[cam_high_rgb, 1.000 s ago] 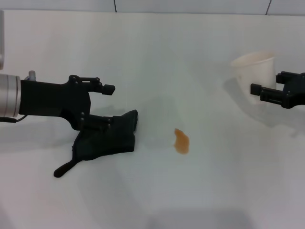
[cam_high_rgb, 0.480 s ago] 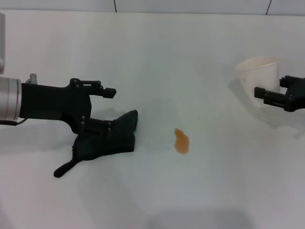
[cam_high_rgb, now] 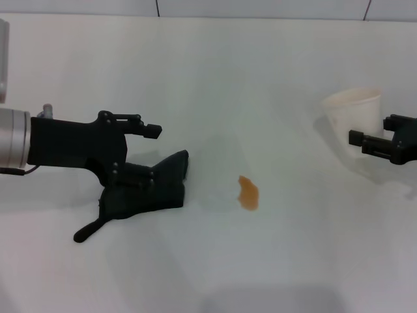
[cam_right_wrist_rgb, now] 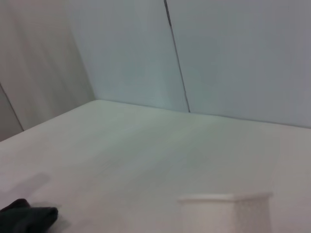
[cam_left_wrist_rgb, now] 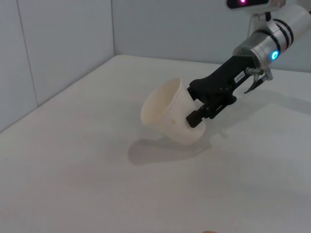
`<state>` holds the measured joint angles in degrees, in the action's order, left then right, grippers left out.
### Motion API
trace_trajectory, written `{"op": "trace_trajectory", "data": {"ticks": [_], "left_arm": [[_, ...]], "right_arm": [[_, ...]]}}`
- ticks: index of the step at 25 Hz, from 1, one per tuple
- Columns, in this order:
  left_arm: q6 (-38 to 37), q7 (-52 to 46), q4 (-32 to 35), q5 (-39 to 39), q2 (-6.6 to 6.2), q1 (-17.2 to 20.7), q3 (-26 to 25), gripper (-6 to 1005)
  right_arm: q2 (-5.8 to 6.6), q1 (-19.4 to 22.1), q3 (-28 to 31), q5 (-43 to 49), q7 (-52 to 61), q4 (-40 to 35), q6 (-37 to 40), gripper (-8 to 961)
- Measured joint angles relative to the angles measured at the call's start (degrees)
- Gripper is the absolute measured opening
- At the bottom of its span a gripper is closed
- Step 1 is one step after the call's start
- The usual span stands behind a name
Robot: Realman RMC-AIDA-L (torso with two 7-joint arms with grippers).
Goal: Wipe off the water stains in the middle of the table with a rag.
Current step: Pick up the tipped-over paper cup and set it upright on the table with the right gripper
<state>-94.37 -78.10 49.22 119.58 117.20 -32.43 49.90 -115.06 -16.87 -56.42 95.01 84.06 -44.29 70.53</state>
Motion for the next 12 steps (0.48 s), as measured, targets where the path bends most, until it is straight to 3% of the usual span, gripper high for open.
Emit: {"op": "trace_trajectory", "data": {"ticks": [12], "left_arm": [[-0.2,-0.1,0.0,-0.1,0.11,0.5,-0.2,816]], "right_arm": [[0.01,0.5,0.0,0.1,-1.4,1.6,0.0,602]]}}
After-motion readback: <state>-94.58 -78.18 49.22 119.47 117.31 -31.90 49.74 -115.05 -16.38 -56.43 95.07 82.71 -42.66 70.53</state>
